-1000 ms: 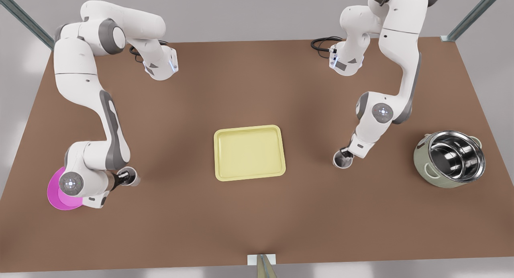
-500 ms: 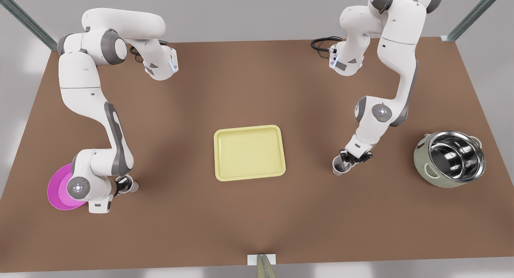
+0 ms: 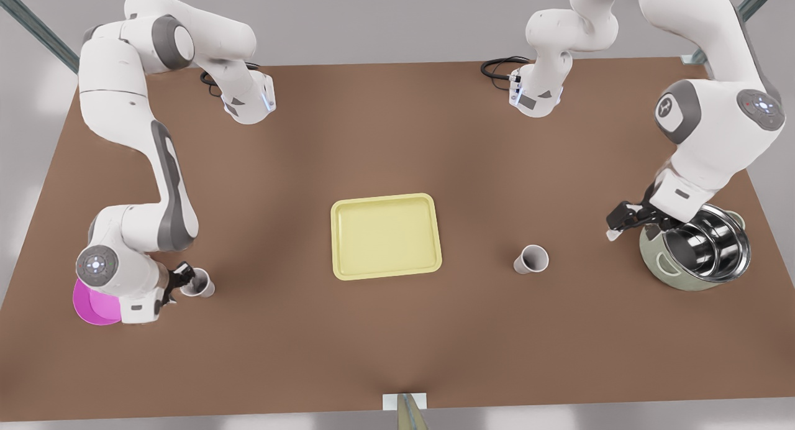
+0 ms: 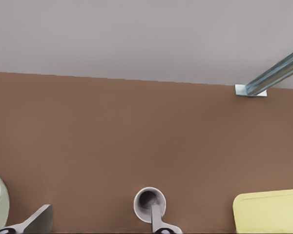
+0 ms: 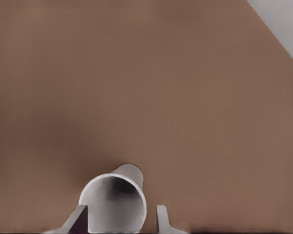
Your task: Use the left arm to pick up the white IKEA cup from the tray and place it on the middle-left position; use the right arm to pick up the white IKEA cup from the tray and place it on the middle-right position
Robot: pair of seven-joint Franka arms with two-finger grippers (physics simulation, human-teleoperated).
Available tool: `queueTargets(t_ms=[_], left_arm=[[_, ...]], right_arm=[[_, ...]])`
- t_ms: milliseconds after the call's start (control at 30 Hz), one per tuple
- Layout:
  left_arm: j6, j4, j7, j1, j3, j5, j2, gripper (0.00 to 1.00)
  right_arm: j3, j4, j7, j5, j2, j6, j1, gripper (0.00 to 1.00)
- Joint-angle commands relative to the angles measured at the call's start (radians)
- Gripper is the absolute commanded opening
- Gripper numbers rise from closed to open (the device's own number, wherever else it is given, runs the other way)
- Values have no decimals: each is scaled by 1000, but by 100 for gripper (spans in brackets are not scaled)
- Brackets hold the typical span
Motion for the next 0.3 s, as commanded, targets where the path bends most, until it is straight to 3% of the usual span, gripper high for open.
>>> queueTargets(t_ms=[0,33,67,267], left_arm=[[-244,17,72,-26,7,-16,24,100],[-258,17,63,-31,6,-23,24,100],[-240,23,63,-34,4,-29,24,100],[-212,17,46,-36,1,-37,25,100]], right_arm=[[36,1,398,98,-91,-228,-5,96],[27,1,561,194,-108,-231,-8,100],[47,1,674,140,-146,-232,7,100],[50,1,694,126,-155,-271,7,100]])
